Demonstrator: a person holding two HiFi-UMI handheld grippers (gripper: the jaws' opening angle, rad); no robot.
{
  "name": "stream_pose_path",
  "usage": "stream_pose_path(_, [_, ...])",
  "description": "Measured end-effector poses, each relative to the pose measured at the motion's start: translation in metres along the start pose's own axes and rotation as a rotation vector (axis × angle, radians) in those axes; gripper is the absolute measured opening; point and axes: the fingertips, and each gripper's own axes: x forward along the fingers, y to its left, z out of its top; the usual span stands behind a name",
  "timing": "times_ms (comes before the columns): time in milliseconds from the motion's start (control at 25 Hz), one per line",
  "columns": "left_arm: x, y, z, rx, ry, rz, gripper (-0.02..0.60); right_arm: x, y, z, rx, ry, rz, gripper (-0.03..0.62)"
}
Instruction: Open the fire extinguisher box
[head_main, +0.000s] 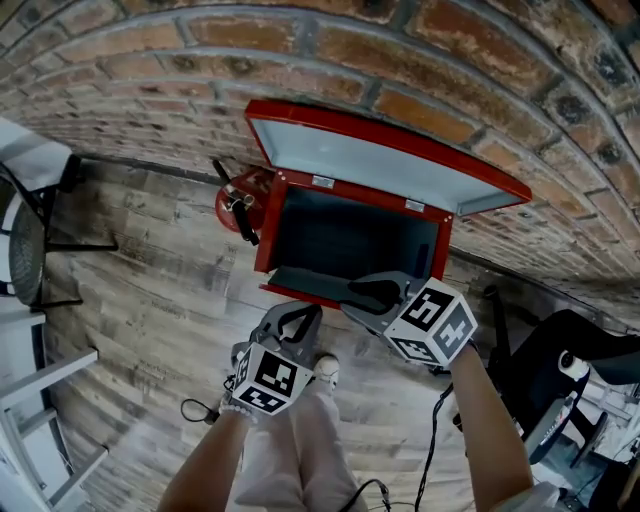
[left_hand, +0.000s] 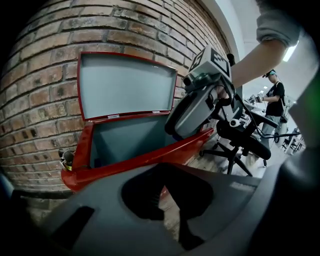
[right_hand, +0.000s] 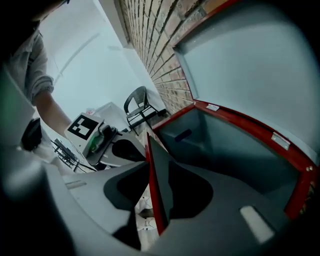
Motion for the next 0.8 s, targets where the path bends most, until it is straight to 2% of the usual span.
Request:
stream_pose_path(320, [-0.004,-0.003,-0.007,0.019,0.003,-0.002,0.000,0.015,0.012,-0.018,-0.005,0.086,0.082,0.123])
stream_pose_path(480, [-0.006,-0.007,-0.015,0.026,0.015,-0.006,0.000,0.018,0.017,-0.023,0.026,0.102,0.113,0.138])
stream_pose_path(800, [-0.007,-0.015,-0.024,0.039,0.025,-0.011,0.000,0.028,0.034,-0.041,0.014,0.164,0.172,0.101])
